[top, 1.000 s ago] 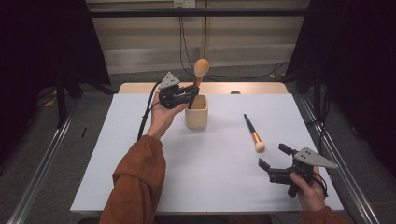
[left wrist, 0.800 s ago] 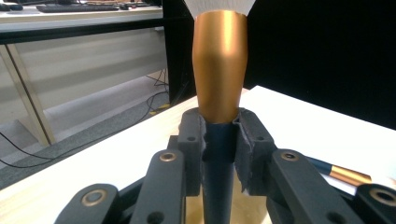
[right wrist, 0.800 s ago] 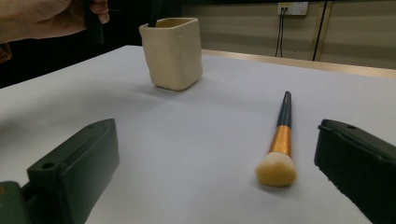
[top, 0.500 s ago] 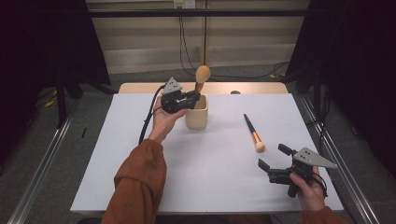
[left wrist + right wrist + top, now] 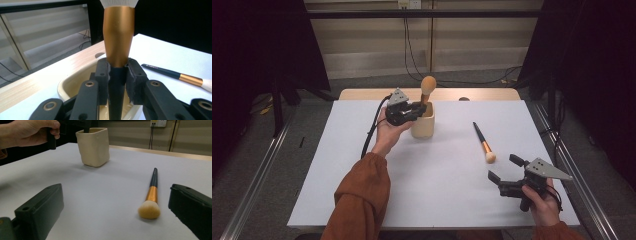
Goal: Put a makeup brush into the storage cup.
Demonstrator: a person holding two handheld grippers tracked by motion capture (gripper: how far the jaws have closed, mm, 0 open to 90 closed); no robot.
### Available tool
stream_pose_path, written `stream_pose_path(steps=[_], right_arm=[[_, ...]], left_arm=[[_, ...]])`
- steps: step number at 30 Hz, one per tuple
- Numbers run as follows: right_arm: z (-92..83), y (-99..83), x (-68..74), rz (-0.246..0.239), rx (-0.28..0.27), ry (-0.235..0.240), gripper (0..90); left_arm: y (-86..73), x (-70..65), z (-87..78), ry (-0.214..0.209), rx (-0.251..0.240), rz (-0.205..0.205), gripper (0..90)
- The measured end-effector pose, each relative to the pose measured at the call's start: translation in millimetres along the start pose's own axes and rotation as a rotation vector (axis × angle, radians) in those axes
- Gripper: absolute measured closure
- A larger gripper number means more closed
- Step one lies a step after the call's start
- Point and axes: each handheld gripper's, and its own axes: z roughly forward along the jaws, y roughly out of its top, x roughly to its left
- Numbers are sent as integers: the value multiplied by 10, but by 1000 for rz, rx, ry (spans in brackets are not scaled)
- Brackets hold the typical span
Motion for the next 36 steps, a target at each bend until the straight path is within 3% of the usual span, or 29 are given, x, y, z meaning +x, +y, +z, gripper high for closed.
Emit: stream_pose_path(steps=[12, 19, 28, 33, 36], right_arm=[[0, -1, 1, 2, -3, 1, 0], [2, 0, 3, -1, 1, 2, 0], [10, 0, -10, -1, 1, -2, 0], [8, 3, -8, 1, -2, -5, 0], [6, 4, -5, -3, -3, -6, 0]], left_arm=[[-63, 33, 16, 33, 36, -36, 698], [-10, 14, -64, 32, 6, -28, 648], [-37, -15, -181, 22, -12, -33, 509], [-43, -57, -281, 40, -18, -41, 387], [-55, -71, -347, 44, -27, -87, 308]])
